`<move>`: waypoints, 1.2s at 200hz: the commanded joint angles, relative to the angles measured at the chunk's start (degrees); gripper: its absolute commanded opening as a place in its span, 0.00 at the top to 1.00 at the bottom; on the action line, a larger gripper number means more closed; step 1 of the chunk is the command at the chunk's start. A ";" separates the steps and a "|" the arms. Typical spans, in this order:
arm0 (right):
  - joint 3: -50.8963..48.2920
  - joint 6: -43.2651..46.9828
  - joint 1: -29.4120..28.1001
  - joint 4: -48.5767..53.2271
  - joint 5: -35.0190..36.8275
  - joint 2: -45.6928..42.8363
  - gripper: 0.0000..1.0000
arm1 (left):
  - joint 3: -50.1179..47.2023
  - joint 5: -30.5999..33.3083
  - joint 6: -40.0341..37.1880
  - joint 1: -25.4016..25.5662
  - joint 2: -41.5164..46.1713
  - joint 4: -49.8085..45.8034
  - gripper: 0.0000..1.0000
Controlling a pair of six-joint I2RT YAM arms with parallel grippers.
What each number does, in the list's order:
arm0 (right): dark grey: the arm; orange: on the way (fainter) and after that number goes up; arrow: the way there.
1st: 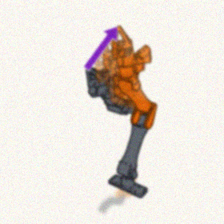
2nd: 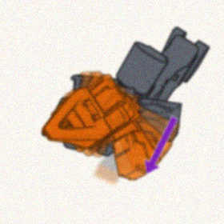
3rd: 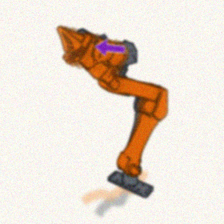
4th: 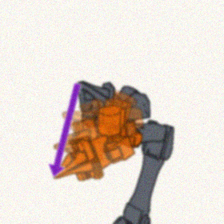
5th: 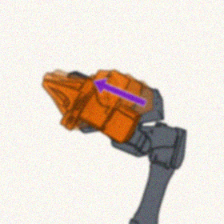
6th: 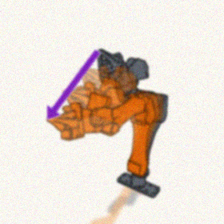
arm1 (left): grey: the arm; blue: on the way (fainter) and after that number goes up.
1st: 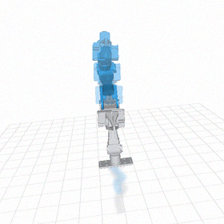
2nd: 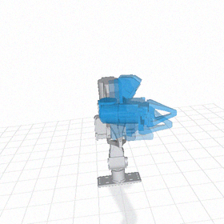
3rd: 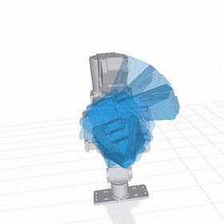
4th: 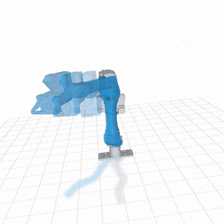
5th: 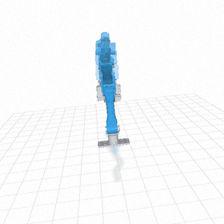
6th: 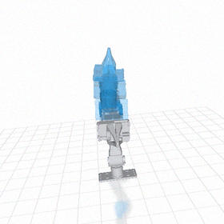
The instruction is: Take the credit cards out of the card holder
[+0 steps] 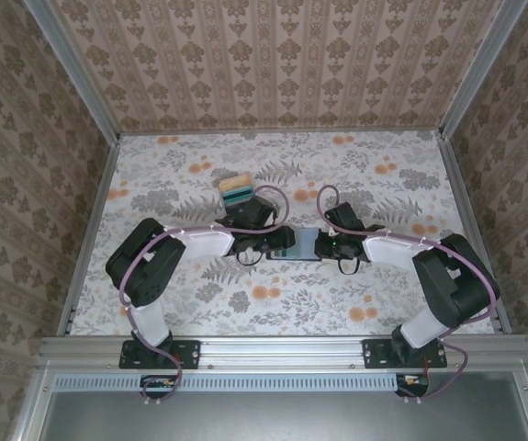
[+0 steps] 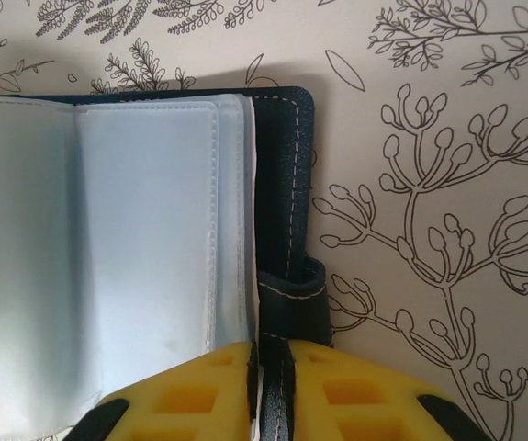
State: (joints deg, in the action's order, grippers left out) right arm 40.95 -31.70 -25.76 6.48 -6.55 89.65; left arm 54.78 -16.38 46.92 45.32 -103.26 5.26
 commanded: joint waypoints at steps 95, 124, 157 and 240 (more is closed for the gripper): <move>-0.50 -2.00 0.73 0.78 0.42 -2.30 0.82 | 4.18 -7.98 0.10 3.35 -1.66 8.41 0.35; -3.57 -2.99 2.38 -0.26 3.28 -8.13 0.82 | 5.78 -9.35 1.68 4.20 -3.46 10.47 0.37; -5.88 -3.15 4.00 -1.19 3.54 -12.96 0.81 | 4.51 -9.37 2.39 4.08 -3.36 11.77 0.39; -3.69 -2.08 -0.10 -5.62 -5.45 -13.02 0.79 | -6.62 -0.16 -5.75 -4.58 11.11 -2.44 0.91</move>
State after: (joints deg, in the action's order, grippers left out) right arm 35.44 -33.78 -23.29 2.09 -9.15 77.23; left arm 50.52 -19.68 44.88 43.46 -95.26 8.49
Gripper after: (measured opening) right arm 0.203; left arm 0.201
